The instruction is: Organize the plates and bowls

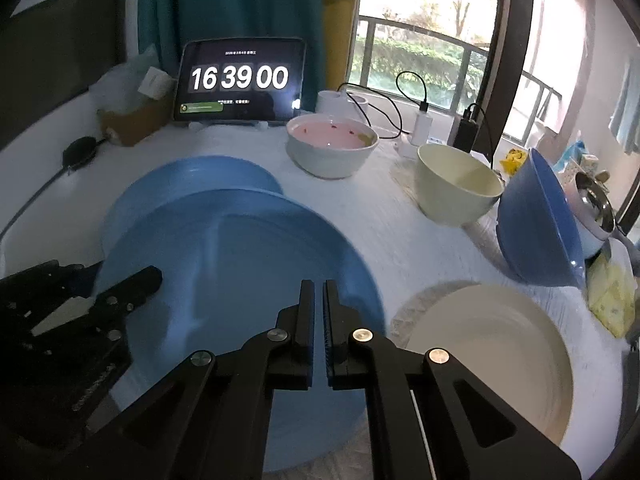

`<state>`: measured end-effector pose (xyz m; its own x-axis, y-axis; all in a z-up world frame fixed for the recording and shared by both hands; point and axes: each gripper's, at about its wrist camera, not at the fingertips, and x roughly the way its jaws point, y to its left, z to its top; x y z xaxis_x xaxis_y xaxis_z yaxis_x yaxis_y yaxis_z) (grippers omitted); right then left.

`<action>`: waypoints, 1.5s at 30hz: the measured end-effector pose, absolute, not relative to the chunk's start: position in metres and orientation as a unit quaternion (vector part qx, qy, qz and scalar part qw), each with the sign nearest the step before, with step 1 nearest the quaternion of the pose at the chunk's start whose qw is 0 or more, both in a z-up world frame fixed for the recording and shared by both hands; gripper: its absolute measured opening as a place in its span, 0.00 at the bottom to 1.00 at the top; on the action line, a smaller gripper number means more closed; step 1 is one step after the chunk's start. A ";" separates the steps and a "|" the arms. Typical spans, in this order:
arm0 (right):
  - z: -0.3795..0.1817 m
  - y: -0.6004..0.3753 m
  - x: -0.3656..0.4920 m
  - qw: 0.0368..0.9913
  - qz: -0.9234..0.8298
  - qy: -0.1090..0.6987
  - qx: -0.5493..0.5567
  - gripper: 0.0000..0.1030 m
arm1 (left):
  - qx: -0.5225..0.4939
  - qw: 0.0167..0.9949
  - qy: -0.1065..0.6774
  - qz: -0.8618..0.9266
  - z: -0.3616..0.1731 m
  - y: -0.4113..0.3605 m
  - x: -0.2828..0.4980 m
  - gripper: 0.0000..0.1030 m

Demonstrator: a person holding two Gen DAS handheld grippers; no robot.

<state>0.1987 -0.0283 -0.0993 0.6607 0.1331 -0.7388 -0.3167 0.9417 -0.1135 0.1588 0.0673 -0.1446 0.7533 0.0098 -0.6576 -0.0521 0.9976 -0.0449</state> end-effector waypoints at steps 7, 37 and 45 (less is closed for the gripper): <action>-0.103 -0.052 0.203 0.904 0.090 0.411 -0.082 0.17 | -0.035 0.934 0.353 0.035 -0.144 0.073 0.157 0.19; -0.117 -0.065 0.206 0.887 0.100 0.448 -0.043 0.14 | -0.064 0.932 0.356 0.024 -0.139 0.080 0.145 0.19; -0.103 -0.084 0.198 0.897 0.091 0.432 -0.026 0.13 | -0.060 0.934 0.353 0.005 -0.130 0.063 0.144 0.19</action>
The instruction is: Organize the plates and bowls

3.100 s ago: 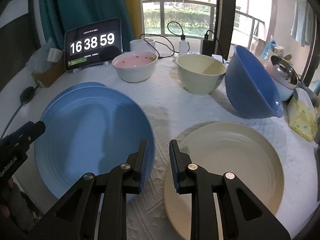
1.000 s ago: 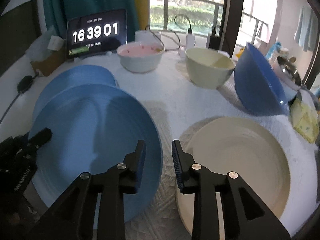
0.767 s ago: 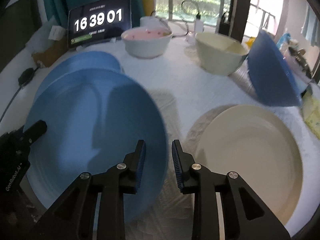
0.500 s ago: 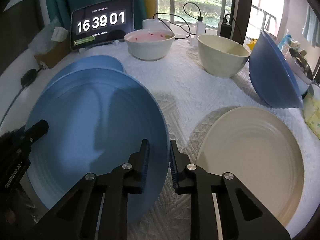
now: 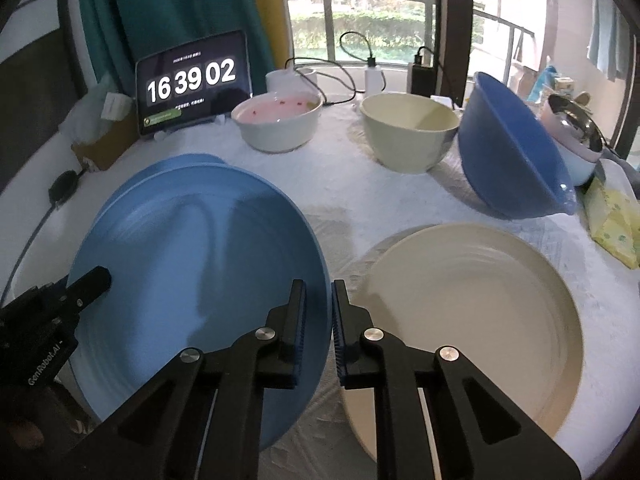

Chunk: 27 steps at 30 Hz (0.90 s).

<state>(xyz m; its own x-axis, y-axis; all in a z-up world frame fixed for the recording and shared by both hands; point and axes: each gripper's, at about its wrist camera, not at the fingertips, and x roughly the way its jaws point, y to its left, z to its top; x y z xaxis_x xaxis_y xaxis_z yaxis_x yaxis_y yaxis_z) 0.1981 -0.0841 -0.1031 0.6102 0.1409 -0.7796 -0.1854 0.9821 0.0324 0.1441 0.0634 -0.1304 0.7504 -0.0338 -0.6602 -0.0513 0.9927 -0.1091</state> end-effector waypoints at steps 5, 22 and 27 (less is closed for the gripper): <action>-0.097 -0.098 0.194 0.902 0.085 0.424 -0.013 0.13 | -0.057 0.932 0.357 -0.008 -0.127 0.053 0.144 0.20; -0.089 -0.156 0.177 0.909 0.057 0.411 0.025 0.13 | -0.025 0.928 0.369 -0.046 -0.119 -0.001 0.141 0.20; -0.088 -0.172 0.172 0.911 0.049 0.408 0.037 0.13 | -0.013 0.926 0.372 -0.054 -0.117 -0.019 0.141 0.20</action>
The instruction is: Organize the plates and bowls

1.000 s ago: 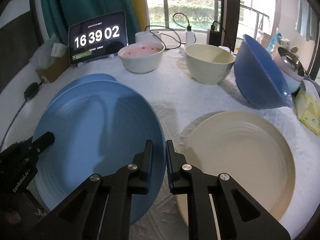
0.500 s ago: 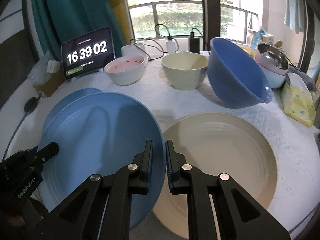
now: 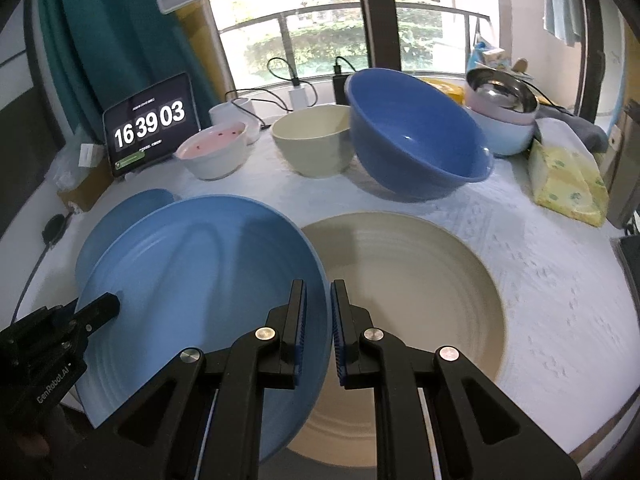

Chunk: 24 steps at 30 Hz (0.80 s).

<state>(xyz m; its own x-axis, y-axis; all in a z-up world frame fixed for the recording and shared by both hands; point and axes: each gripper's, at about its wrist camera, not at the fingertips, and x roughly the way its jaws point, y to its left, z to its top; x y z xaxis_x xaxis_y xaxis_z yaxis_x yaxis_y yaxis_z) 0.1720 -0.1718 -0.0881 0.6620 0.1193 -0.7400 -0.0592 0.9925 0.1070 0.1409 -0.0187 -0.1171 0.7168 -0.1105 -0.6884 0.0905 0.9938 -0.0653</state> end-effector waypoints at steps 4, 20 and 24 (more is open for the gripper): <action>-0.089 -0.186 0.170 0.910 0.043 0.409 0.047 0.13 | -0.009 0.923 0.380 -0.062 -0.118 -0.033 0.143 0.20; -0.099 -0.240 0.168 0.908 0.015 0.411 0.077 0.13 | 0.026 0.911 0.402 -0.089 -0.127 -0.086 0.157 0.22; -0.102 -0.251 0.171 0.908 0.009 0.411 0.083 0.13 | 0.034 0.908 0.407 -0.094 -0.130 -0.097 0.163 0.23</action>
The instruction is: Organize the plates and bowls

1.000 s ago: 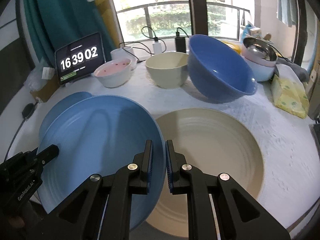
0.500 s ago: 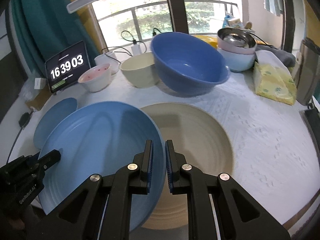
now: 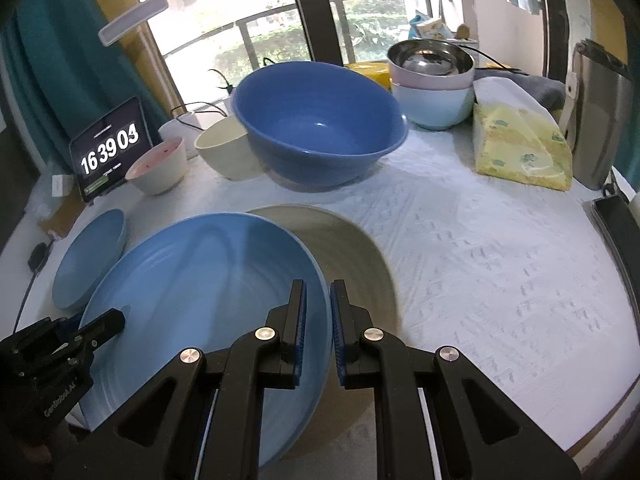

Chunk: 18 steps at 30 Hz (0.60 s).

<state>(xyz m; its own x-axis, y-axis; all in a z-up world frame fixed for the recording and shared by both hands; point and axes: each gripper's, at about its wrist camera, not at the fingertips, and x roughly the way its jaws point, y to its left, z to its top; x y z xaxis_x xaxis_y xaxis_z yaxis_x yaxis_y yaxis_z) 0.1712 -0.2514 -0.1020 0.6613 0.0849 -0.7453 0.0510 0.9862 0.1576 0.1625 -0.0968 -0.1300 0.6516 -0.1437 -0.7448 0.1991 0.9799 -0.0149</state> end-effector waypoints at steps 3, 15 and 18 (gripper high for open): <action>-0.104 -0.258 0.174 0.907 0.006 0.412 0.088 0.13 | 0.038 0.907 0.409 -0.095 -0.132 -0.104 0.167 0.23; -0.110 -0.277 0.185 0.905 0.000 0.412 0.105 0.13 | 0.053 0.902 0.417 -0.100 -0.143 -0.122 0.183 0.25; -0.109 -0.280 0.186 0.906 0.001 0.410 0.106 0.13 | 0.055 0.904 0.413 -0.096 -0.144 -0.124 0.187 0.26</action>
<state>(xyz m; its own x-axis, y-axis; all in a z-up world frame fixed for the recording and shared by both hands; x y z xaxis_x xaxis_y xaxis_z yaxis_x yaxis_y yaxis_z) 0.1863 -0.2800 -0.1092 0.6635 0.0886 -0.7429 0.0856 0.9775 0.1930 0.1866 -0.1237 -0.1438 0.6396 -0.1282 -0.7579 0.2195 0.9754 0.0203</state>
